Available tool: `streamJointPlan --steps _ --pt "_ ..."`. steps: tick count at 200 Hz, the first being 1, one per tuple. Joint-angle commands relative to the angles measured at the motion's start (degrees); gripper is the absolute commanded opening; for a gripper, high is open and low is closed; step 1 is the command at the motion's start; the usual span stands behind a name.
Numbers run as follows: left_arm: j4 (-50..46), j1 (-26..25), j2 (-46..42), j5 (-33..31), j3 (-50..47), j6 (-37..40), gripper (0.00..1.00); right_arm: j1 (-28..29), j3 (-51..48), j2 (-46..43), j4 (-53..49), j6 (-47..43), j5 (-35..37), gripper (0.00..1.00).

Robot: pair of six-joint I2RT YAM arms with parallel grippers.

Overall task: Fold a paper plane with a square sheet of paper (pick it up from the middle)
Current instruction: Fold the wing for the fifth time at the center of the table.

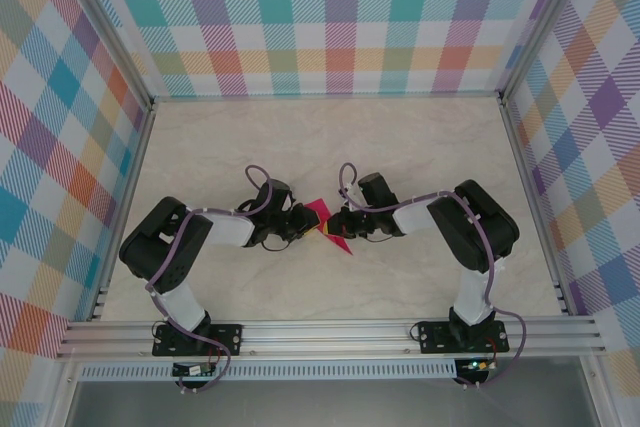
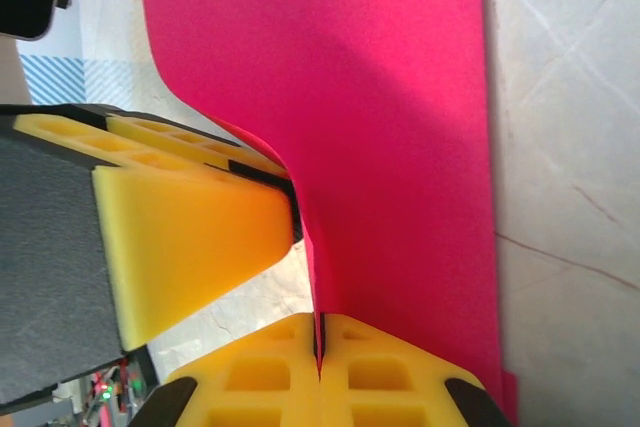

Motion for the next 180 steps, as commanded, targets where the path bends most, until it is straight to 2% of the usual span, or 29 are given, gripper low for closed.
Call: streamJointPlan --steps 1,46,87,106,126,154,180 --pt "0.6 -0.8 -1.5 -0.4 -0.1 1.8 0.19 -0.3 0.1 0.1 4.1 4.7 -4.5 0.00" --pt "1.1 -0.8 -3.5 -1.2 -1.8 2.5 0.19 -1.2 0.5 -0.6 6.9 9.4 -7.8 0.00" --pt "2.0 -0.8 -2.8 -1.4 -1.6 2.4 0.18 -1.3 -1.0 -1.0 4.6 7.4 -6.4 0.00" --pt "2.0 -0.8 -2.1 -1.4 -1.0 2.5 0.18 -1.4 -0.6 -2.3 0.4 3.3 -4.4 0.01" --pt "0.9 -0.8 -3.3 -2.8 -1.0 3.0 0.18 -1.3 1.5 -4.2 -8.5 -4.0 -0.9 0.03" --pt "-7.8 -0.8 -6.9 -7.4 0.2 5.8 0.18 -0.8 3.5 -7.5 -15.6 -12.9 2.3 0.10" --pt "-12.3 -0.8 -7.2 -8.0 0.5 6.2 0.17 1.6 6.2 -9.0 -22.1 -21.3 7.2 0.14"
